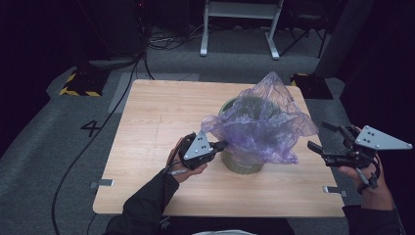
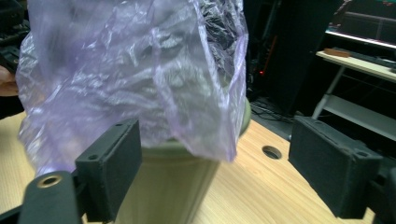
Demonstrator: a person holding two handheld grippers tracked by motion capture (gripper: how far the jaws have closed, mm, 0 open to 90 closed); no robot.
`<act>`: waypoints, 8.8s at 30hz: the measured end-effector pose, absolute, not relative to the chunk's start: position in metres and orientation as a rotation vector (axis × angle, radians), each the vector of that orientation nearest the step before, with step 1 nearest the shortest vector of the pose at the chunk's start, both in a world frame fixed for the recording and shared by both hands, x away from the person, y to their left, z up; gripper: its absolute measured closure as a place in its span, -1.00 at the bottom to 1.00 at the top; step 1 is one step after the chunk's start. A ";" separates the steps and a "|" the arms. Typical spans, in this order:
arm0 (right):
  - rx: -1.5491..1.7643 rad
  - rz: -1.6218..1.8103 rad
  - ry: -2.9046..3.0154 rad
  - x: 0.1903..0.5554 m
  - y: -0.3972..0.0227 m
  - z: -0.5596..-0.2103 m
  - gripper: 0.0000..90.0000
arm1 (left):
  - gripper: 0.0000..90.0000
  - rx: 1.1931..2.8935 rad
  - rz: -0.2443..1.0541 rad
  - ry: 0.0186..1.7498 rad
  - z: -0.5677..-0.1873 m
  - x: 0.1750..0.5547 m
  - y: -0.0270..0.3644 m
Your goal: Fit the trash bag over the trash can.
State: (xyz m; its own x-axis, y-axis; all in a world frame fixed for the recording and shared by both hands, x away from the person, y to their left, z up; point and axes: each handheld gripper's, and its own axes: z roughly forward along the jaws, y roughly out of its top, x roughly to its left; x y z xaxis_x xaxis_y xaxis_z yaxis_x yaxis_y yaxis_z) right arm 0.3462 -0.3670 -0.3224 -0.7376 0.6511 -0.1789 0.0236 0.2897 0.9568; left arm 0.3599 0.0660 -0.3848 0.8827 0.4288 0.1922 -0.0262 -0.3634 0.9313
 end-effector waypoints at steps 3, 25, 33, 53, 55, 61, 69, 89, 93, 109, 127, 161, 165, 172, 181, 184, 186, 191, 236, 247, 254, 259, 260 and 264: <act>0.587 1.474 2.027 0.351 -0.362 -0.322 -0.61 | 0.97 1.891 0.490 0.302 -0.385 0.360 0.066; 0.405 1.440 2.161 0.343 -0.343 -0.346 0.91 | -0.65 1.805 0.491 0.534 -0.363 0.368 0.110; 0.370 1.418 2.169 0.340 -0.338 -0.344 0.91 | -0.66 1.685 0.400 0.514 -0.323 0.389 0.109; 0.258 1.461 2.204 0.320 -0.330 -0.356 0.92 | 1.00 1.822 0.338 0.365 -0.352 0.392 0.083; 0.237 1.449 2.244 0.316 -0.328 -0.365 0.92 | 1.00 1.823 0.344 0.346 -0.359 0.386 0.085; 0.244 1.432 2.306 0.316 -0.327 -0.385 0.92 | 0.99 1.874 0.378 0.294 -0.382 0.378 0.089; 0.288 1.393 2.364 0.321 -0.326 -0.406 0.91 | 0.99 1.940 0.416 0.292 -0.410 0.381 0.086; 0.550 1.335 2.308 0.343 -0.344 -0.425 0.14 | 0.76 1.989 0.396 0.312 -0.429 0.394 0.094; 0.566 1.376 2.296 0.339 -0.352 -0.419 -0.24 | 0.89 1.994 0.407 0.313 -0.428 0.393 0.094; 0.708 1.342 2.207 0.337 -0.382 -0.404 -0.54 | 0.97 1.983 0.458 0.343 -0.427 0.394 0.096; 0.769 1.478 2.082 0.352 -0.373 -0.363 -0.44 | 0.57 1.975 0.464 0.362 -0.426 0.394 0.099; 0.736 1.442 2.192 0.361 -0.326 -0.376 1.00 | -0.63 1.780 0.422 0.521 -0.351 0.379 0.171; 0.733 1.445 2.159 0.362 -0.330 -0.373 1.00 | -0.64 1.784 0.429 0.547 -0.346 0.382 0.184; 0.746 1.416 2.147 0.362 -0.332 -0.370 1.00 | -0.64 1.831 0.450 0.586 -0.346 0.386 0.197; 0.788 1.386 2.110 0.364 -0.339 -0.373 1.00 | -0.65 1.783 0.412 0.512 -0.345 0.370 0.189; 0.805 1.384 2.064 0.362 -0.345 -0.369 1.00 | -0.65 1.772 0.402 0.495 -0.341 0.366 0.189; 0.820 1.383 2.033 0.361 -0.349 -0.365 1.00 | -0.65 1.791 0.396 0.465 -0.341 0.361 0.185; 0.821 1.373 1.988 0.367 -0.352 -0.357 1.00 | -0.64 1.830 0.405 0.448 -0.341 0.360 0.177; 0.749 1.378 1.964 0.402 -0.334 -0.340 1.00 | 0.90 2.040 0.420 0.524 -0.368 0.404 0.076; 0.781 1.394 1.927 0.409 -0.339 -0.338 1.00 | 0.99 1.928 0.511 0.543 -0.352 0.403 0.090; 0.819 1.370 1.939 0.422 -0.340 -0.338 0.99 | 0.99 1.896 0.556 0.567 -0.346 0.416 0.091; 0.851 1.332 1.949 0.438 -0.339 -0.339 0.99 | 0.99 1.860 0.550 0.598 -0.344 0.435 0.088; 0.859 1.326 1.954 0.442 -0.338 -0.340 0.98 | 0.99 1.856 0.556 0.605 -0.345 0.438 0.087; 0.890 1.306 1.964 0.455 -0.337 -0.343 0.98 | 0.99 1.848 0.554 0.634 -0.349 0.452 0.084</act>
State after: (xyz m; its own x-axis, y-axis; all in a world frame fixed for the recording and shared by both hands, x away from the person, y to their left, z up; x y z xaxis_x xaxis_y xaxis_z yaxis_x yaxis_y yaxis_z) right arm 0.4552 -0.3374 -0.3432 -0.5875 0.8000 -0.1215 0.1978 0.2875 0.9371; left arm 0.4521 0.0837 -0.3494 0.7516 0.6549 0.0791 0.1658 -0.3036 0.9383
